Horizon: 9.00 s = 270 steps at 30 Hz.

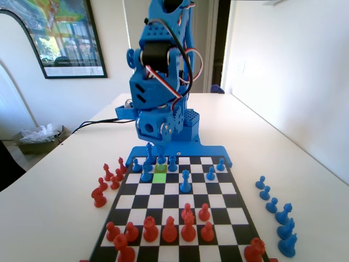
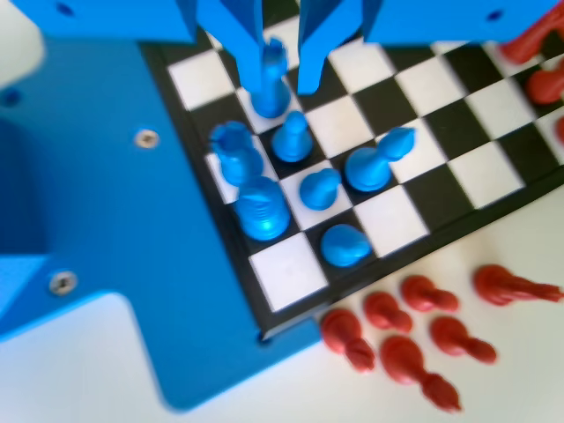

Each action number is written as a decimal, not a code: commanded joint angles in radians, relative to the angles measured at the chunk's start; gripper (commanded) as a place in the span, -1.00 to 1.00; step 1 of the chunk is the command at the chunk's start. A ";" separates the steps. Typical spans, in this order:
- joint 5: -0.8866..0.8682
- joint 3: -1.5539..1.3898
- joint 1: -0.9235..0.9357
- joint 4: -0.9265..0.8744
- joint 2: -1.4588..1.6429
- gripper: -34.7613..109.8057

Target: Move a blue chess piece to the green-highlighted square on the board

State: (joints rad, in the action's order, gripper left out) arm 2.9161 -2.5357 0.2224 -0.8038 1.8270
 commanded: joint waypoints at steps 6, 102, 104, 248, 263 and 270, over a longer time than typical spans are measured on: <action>0.250 -0.002 0.025 0.014 -0.017 -0.41; 0.115 0.299 -0.015 -0.146 -0.210 -0.49; 0.106 0.311 -0.018 -0.143 -0.225 -0.49; -1.150 0.357 -0.186 -0.769 1.227 -0.50; -1.158 0.357 -0.187 -0.770 1.229 -0.51; -1.158 0.357 -0.187 -0.770 1.229 -0.51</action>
State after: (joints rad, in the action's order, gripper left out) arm 1.7487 -2.1890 0.0368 -1.5907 3.0496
